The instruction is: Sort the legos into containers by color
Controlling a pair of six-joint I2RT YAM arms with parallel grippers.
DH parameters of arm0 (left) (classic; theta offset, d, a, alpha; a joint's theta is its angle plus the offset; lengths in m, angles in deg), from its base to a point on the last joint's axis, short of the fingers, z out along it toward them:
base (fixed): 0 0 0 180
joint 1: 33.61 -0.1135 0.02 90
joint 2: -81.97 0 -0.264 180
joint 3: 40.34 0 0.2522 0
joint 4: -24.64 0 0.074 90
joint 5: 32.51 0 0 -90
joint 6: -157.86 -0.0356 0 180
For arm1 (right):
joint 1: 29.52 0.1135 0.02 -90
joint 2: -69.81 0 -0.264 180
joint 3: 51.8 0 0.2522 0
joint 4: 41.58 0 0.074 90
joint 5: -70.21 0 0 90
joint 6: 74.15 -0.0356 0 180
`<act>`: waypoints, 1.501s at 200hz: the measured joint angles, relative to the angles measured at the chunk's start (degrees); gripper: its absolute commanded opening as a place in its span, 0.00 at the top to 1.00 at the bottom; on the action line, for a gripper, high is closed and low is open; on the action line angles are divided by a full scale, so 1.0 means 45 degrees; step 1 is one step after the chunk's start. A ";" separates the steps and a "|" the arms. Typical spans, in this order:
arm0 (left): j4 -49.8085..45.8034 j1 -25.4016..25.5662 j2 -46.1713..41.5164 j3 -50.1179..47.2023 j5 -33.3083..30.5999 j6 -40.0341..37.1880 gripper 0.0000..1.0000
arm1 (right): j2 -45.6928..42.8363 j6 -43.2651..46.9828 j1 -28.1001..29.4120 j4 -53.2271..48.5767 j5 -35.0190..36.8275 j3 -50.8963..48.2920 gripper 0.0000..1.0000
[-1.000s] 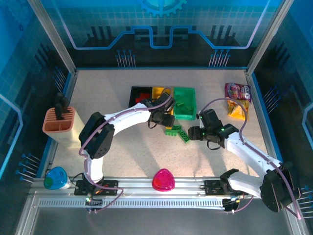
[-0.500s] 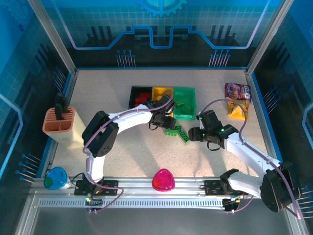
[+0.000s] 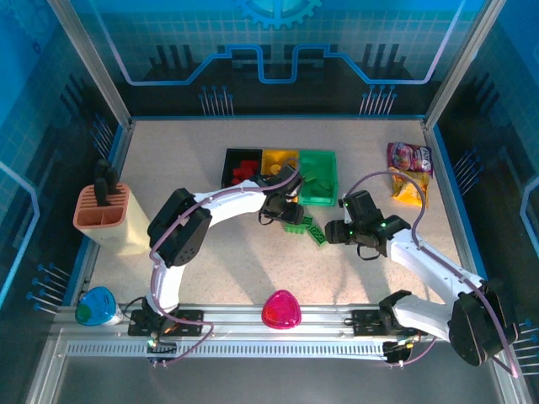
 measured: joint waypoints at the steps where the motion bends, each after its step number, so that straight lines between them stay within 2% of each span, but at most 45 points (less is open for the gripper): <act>1: 0.0010 0.0005 0.0015 0.0010 0.0000 0.0000 0.40 | -0.0005 0.0000 0.0000 0.0000 0.0000 0.0000 0.37; 64: 0.0175 0.0034 0.0364 0.0141 0.0146 0.0039 0.41 | -0.0083 -0.0005 -0.0053 0.0010 0.0000 -0.0015 0.37; 113: 0.0209 0.0034 0.0374 0.0141 0.0223 0.0039 0.46 | -0.0155 -0.0010 -0.0053 0.0010 0.0000 -0.0121 0.37; 147: 0.0199 0.0034 0.0427 0.0141 0.0214 0.0058 0.54 | -0.0189 -0.0015 -0.0058 0.0015 0.0000 -0.0199 0.37; 238: 0.0199 0.0034 0.0389 0.0121 -0.0219 0.0121 0.67 | -0.0233 -0.0097 -0.0136 0.0015 0.0000 -0.0204 0.37; 300: -0.0112 0.0019 -0.0393 0.0029 -0.0641 0.0083 0.69 | -0.0272 -0.0117 -0.0136 0.0063 0.0000 -0.0238 0.38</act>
